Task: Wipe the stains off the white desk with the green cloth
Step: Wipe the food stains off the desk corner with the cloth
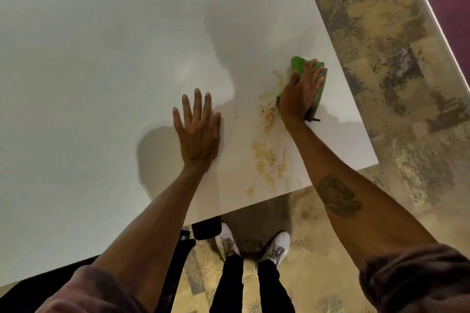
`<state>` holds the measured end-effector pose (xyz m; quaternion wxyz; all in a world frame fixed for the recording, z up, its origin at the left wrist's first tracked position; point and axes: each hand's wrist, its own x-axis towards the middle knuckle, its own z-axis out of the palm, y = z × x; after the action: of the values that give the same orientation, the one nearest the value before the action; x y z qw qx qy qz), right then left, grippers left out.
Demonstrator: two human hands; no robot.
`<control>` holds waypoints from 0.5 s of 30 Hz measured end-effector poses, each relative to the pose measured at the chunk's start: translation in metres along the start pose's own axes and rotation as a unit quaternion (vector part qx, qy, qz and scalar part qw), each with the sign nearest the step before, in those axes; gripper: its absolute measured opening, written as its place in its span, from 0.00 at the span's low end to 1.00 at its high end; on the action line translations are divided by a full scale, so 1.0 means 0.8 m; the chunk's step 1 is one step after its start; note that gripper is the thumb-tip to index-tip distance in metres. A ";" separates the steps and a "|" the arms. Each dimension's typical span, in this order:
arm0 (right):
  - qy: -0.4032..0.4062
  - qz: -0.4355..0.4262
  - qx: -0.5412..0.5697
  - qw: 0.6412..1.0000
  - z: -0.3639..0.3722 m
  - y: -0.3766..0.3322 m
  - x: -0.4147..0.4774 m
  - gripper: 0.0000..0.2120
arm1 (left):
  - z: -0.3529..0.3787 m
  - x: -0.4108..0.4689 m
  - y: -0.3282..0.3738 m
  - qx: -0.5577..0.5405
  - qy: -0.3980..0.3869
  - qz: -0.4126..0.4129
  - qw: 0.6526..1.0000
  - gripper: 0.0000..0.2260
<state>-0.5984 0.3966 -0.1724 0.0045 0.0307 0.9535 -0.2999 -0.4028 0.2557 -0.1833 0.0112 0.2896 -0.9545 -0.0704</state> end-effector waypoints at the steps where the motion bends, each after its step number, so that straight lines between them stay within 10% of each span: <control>1: -0.012 0.002 0.012 1.000 0.000 -0.003 0.012 0.23 | 0.001 0.000 0.000 -0.002 -0.001 0.000 1.000 0.26; 15: -0.182 -0.195 0.031 0.963 -0.019 -0.006 0.081 0.23 | 0.010 -0.001 -0.003 -0.046 0.011 0.002 0.999 0.23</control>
<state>-0.6631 0.4053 -0.1590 0.1185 -0.2110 0.9142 -0.3250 -0.4018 0.2553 -0.1911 0.0352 0.2877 -0.9506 -0.1109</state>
